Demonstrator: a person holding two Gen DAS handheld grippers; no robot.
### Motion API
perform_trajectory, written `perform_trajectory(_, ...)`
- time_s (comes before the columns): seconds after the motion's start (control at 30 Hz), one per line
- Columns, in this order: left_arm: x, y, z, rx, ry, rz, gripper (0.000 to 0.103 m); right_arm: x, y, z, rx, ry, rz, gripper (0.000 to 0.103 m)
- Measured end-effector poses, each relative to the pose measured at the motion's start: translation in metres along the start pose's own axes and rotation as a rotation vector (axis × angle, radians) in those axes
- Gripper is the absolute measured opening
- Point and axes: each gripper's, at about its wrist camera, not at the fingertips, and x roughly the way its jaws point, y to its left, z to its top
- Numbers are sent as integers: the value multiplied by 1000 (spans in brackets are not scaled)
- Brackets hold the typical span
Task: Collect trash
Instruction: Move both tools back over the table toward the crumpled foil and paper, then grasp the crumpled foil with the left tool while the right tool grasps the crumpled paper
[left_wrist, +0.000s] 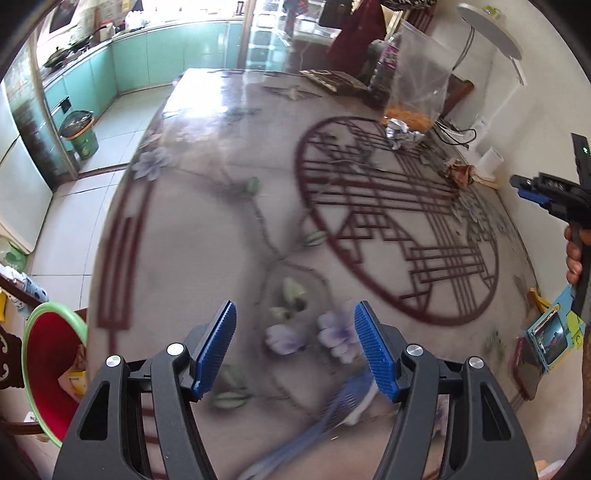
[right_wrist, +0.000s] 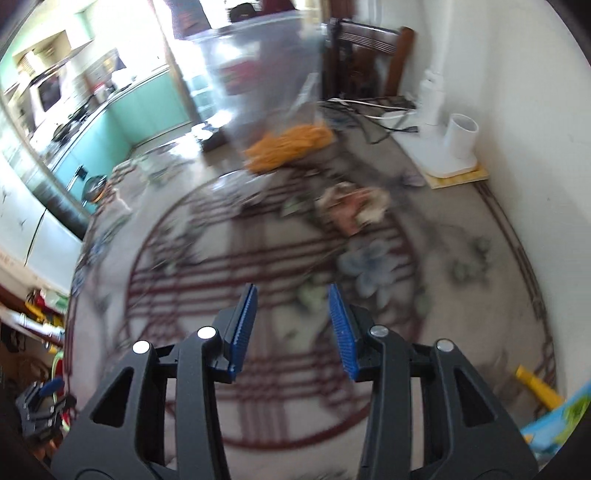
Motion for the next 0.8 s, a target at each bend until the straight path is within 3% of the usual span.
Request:
perform_trajectory(0.23, 13, -41, 33, 38, 16, 46, 64, 55, -36, 32, 33, 41, 28, 40)
perform_trajectory(0.37, 24, -56, 58, 66, 16, 73, 65, 81, -50, 46, 82, 47, 44, 45)
perform_trajectory(0.5, 42, -77, 95, 108, 18, 51, 66, 111, -64, 61, 138, 48, 55, 46)
perform_trajectory(0.57, 53, -92, 117, 145, 6, 38, 66, 126, -70, 67, 165, 49, 53, 52)
perform_trajectory(0.67, 76, -115, 153, 182, -17, 7, 71, 147, -76, 70, 184, 66, 55, 53)
perform_trajectory(0.8, 114, -142, 200, 160, -26, -57, 71, 154, -84, 68, 208, 31, 95, 28)
